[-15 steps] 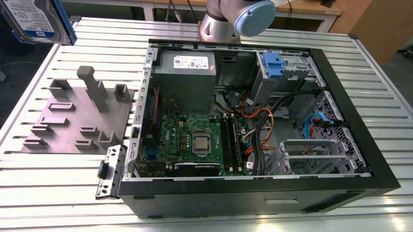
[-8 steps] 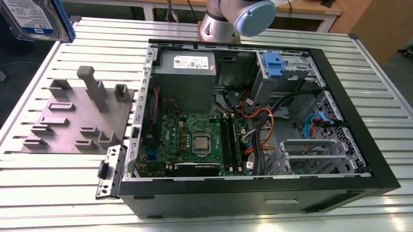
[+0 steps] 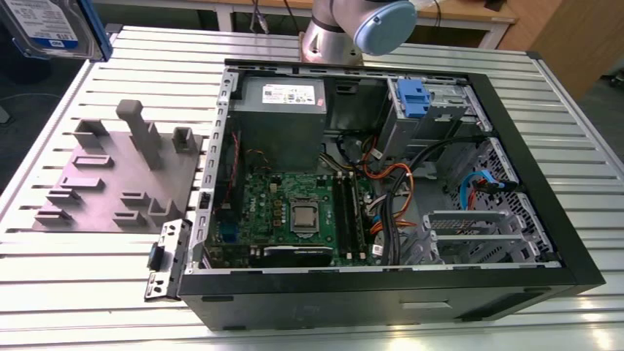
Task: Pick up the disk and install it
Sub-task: 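Pick up the disk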
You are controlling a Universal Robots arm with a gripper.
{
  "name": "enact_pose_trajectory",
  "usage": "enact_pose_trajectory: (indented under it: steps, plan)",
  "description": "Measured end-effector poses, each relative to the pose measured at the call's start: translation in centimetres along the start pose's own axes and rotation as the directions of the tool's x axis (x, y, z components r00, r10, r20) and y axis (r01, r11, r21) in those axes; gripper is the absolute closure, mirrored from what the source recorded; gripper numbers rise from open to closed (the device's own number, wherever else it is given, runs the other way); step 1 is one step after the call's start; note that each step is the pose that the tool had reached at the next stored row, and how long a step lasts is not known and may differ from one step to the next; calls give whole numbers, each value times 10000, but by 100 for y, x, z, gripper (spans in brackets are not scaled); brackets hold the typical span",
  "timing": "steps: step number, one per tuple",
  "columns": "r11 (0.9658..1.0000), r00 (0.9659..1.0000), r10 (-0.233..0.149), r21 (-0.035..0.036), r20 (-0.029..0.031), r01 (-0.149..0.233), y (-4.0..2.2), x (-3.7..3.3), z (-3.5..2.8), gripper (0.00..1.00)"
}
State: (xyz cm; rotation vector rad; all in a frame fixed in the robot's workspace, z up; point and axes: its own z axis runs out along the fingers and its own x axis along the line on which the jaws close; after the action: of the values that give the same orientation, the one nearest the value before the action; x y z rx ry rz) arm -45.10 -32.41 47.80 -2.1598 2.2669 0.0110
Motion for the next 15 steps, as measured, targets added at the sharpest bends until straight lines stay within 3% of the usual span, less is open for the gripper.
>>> enact_pose_trajectory:
  steps: [15]
  plan:
    - [10000,10000,0,0,0,0,0,-1,-49,64]
